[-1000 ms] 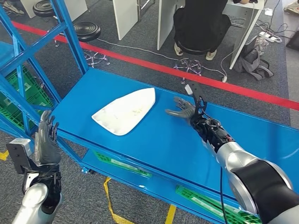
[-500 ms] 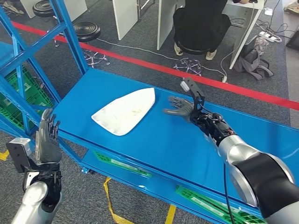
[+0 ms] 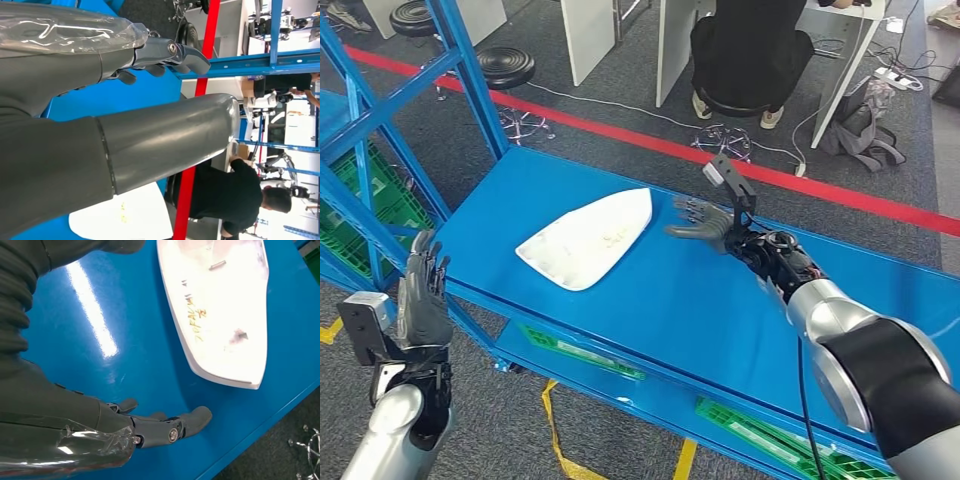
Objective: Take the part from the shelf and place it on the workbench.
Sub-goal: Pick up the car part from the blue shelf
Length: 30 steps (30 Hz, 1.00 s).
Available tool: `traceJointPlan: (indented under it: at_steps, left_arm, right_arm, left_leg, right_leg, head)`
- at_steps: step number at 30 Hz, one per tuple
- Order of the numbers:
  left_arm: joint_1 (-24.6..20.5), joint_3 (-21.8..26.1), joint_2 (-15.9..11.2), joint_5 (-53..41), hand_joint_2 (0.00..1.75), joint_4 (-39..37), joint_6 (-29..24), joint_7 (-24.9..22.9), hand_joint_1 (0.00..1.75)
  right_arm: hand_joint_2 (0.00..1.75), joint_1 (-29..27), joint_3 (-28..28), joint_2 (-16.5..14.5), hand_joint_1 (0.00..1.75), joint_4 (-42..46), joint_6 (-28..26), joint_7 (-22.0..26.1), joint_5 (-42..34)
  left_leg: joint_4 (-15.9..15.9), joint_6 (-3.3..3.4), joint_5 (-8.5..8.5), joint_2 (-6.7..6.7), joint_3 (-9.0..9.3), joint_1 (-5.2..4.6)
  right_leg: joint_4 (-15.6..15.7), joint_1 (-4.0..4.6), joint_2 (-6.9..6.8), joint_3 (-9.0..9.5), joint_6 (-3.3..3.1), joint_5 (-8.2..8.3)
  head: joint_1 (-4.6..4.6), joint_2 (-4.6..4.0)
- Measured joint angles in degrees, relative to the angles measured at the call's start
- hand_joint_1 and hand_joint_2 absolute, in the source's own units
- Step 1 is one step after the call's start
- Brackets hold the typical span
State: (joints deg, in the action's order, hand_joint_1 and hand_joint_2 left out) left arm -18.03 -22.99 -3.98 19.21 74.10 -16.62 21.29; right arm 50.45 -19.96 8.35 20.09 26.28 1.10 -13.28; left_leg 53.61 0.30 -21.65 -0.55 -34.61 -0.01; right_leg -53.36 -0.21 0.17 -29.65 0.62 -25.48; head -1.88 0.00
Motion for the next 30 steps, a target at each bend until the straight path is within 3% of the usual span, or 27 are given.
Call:
traceJointPlan:
  at_steps: [18, 26, 28, 30]
  left_arm:
    - [-0.9, 0.0, 0.0, 0.5, 0.00, -1.6, 0.6, 0.6, 0.00]
    - [-1.3, 0.0, 0.0, 0.7, 0.00, -2.7, 0.7, 1.0, 0.00]
    - [-1.4, 0.0, 0.0, 0.7, 0.00, -2.7, 0.7, 1.1, 0.00]
    - [-1.4, 0.0, 0.1, 0.8, 0.00, -2.8, 0.7, 1.2, 0.00]
  right_arm:
    - [1.75, 0.5, -0.6, 0.0, 0.00, -1.0, -0.1, 0.4, 0.0]
    - [1.75, 0.8, -0.7, 0.0, 0.00, -1.7, -0.5, 0.5, 0.0]
    - [1.75, 0.9, -0.7, 0.0, 0.00, -1.7, -0.6, 0.6, 0.0]
    - [1.75, 0.8, -0.8, 0.0, 0.00, -1.8, -0.6, 0.6, 0.0]
  left_leg:
    - [0.1, 0.03, -0.03, -0.01, -0.02, -0.05]
    - [0.0, 0.73, -0.32, -0.01, 0.19, -0.17]
    - [-0.6, 1.11, -0.32, 0.09, 0.80, 0.21]
    - [-0.7, 1.36, -0.54, 0.15, 1.18, 0.30]
  right_leg:
    - [0.0, -0.04, -0.01, 0.01, 0.03, 0.01]
    - [-0.1, -0.34, -0.01, -0.04, 0.70, -0.38]
    - [-3.8, -0.34, -0.01, -1.81, 0.97, -2.24]
    - [-12.2, -0.45, -0.01, -6.22, 1.22, -5.50]
  head:
    - [0.01, 0.00]
    - [0.15, 0.00]
    - [-0.13, 0.00]
    - [-0.55, 0.00]
